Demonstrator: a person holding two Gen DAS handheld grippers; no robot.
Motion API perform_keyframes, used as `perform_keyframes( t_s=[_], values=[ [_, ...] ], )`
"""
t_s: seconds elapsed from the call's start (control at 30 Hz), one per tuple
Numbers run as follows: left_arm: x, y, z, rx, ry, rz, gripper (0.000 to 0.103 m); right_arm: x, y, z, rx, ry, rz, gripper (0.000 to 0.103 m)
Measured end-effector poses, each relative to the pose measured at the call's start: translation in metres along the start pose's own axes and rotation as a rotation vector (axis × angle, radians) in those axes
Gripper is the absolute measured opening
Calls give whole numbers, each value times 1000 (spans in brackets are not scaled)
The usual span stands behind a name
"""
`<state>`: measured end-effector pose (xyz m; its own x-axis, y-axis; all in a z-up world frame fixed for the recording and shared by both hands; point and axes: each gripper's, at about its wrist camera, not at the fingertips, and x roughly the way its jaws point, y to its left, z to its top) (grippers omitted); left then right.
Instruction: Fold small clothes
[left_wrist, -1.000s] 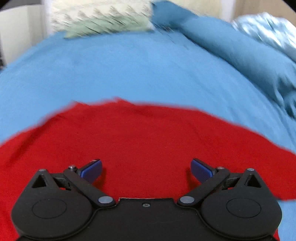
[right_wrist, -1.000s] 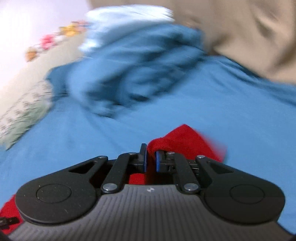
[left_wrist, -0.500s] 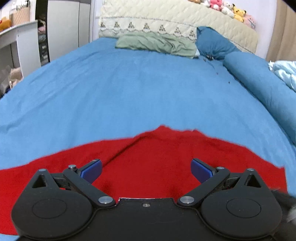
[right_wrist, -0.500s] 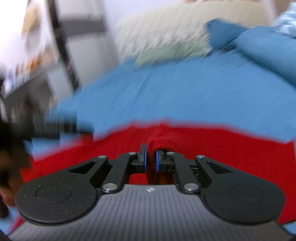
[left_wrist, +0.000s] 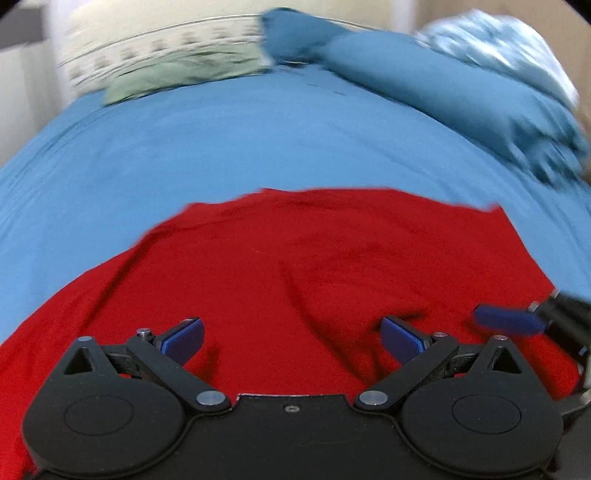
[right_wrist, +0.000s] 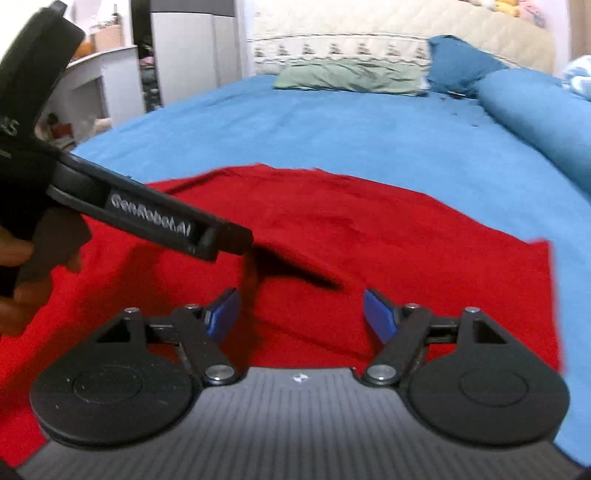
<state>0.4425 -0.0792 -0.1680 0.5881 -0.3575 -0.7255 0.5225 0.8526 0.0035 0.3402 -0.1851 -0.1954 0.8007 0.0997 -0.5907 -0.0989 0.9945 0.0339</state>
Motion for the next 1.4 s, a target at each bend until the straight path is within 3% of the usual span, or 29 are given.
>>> perform_keyframes(
  t_s=[0.17,0.3,0.37,0.5,0.6,0.8,0.83,0.87,0.9,1.03,1.17,1.27,1.4],
  values=[
    [26,-27,-4,110,23,8,69,-38,-27,-25,70,0,-65,89],
    [36,-26,-3,36,-11,10,66,-58,-40,-35,136,-18,-99,89],
    [36,-17,-1,-31,-22,14,54,-64,-47,-38,164,-27,-111,89],
    [26,20,-9,-225,-65,37,52,-70,-58,-37,229,-44,-115,89],
    [21,49,-29,-379,-88,-24,51,-75,-65,-36,257,-57,-130,89],
    [20,54,-41,-402,-132,-98,52,-72,-72,-35,284,-46,-168,92],
    [20,56,-39,-411,-130,-99,46,-72,-73,-35,284,-41,-180,94],
    [20,57,-39,-417,-134,-100,16,-71,-74,-34,284,-38,-194,95],
    [20,58,-37,-420,-134,-97,4,-72,-75,-34,282,-33,-212,96],
    [-15,69,-30,-442,-253,-73,4,-69,-75,-31,237,-10,-268,99],
    [-73,93,-40,-419,-394,75,4,-58,-75,-27,156,29,-309,99],
    [-93,114,-55,-396,-407,154,4,-44,-73,-26,94,64,-322,99],
    [-87,129,-74,-421,-362,172,4,-21,-69,-26,11,93,-320,99]
  ],
)
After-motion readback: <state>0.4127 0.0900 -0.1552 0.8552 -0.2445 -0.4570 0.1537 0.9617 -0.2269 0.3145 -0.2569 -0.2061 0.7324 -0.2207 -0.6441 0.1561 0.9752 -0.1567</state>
